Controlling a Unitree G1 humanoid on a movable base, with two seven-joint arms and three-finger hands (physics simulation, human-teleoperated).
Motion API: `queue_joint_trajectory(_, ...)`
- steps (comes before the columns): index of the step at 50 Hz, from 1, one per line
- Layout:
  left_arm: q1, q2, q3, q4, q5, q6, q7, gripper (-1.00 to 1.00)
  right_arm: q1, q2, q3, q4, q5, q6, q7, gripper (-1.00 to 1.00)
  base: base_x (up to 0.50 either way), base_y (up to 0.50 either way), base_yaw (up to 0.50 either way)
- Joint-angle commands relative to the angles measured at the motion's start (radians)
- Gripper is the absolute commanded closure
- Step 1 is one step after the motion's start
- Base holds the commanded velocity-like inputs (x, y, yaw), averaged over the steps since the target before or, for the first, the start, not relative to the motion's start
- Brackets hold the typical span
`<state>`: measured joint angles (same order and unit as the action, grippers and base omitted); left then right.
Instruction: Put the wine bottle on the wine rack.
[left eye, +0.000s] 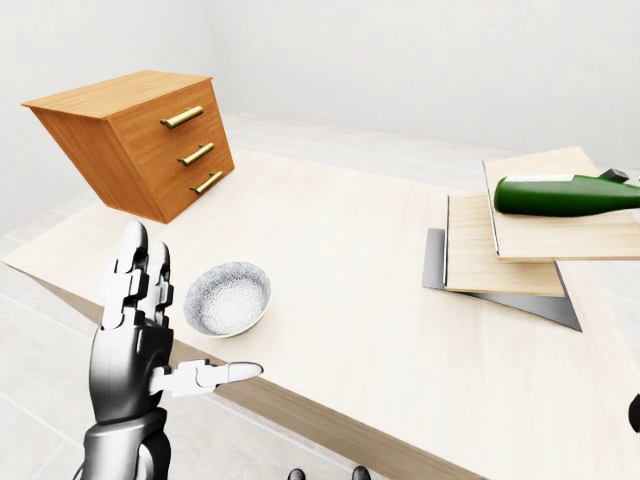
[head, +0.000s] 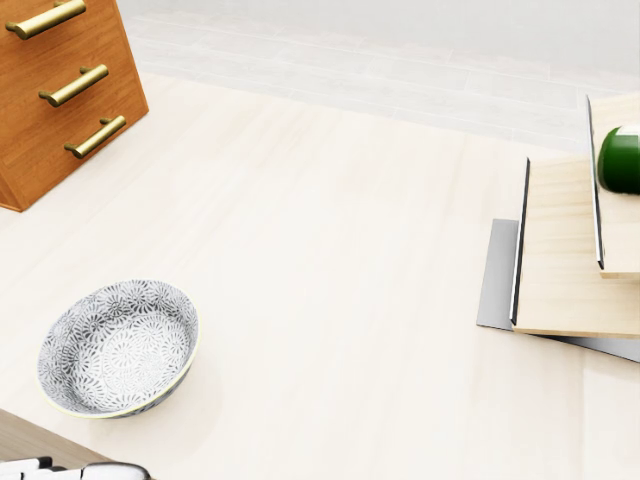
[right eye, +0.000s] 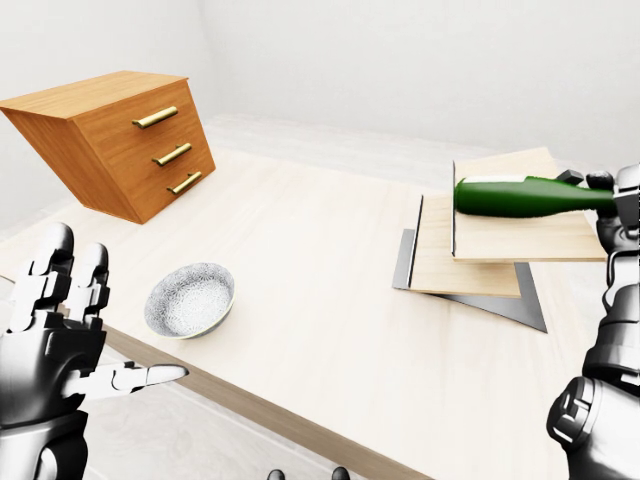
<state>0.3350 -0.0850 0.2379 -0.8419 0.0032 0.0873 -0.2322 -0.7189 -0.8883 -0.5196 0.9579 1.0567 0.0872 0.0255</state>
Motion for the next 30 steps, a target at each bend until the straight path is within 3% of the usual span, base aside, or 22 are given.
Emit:
queue_joint_trajectory(1,0.000,0.002,0.002,0.005,-0.004,0.000,0.001,-1.00,0.049,-0.001,0.053,0.025,-0.003,0.000,-0.009,0.39,0.00,0.00,0.00)
queue_joint_trajectory(2,0.002,0.001,0.002,0.005,-0.004,0.000,0.000,-1.00,0.049,-0.002,0.053,0.028,-0.004,0.000,-0.007,0.22,0.00,0.00,0.00)
queue_joint_trajectory(9,0.005,0.000,-0.002,0.004,-0.002,0.000,0.001,-1.00,0.044,-0.007,0.057,0.048,-0.013,0.000,0.007,0.09,0.00,0.00,0.00)
queue_joint_trajectory(12,0.005,0.000,-0.004,0.000,-0.001,0.000,0.001,-1.00,0.045,-0.009,0.056,0.047,-0.014,0.000,0.009,-0.06,0.00,0.00,0.00)
queue_joint_trajectory(14,0.006,-0.001,-0.005,0.000,0.000,0.000,0.001,-1.00,0.047,-0.010,0.053,0.040,-0.011,0.000,0.007,-0.40,0.00,0.00,0.00)
queue_joint_trajectory(17,0.005,-0.001,-0.008,0.001,0.002,0.000,0.003,-1.00,0.054,-0.009,0.047,0.017,-0.002,0.000,-0.009,-0.55,0.00,0.00,0.00)
queue_joint_trajectory(18,0.005,-0.001,-0.009,0.001,0.003,0.000,0.003,-1.00,0.056,-0.008,0.045,0.014,0.000,0.000,-0.009,-0.70,0.00,0.00,0.00)
queue_joint_trajectory(25,0.003,0.001,-0.012,0.004,0.004,0.000,0.006,-1.00,0.059,-0.013,0.043,0.004,0.004,0.000,-0.013,-0.98,0.00,0.00,0.00)
queue_joint_trajectory(30,0.005,0.002,-0.013,0.009,0.002,0.000,0.005,-1.00,0.065,-0.016,0.042,0.004,0.003,0.000,-0.014,-1.00,0.00,0.00,0.00)
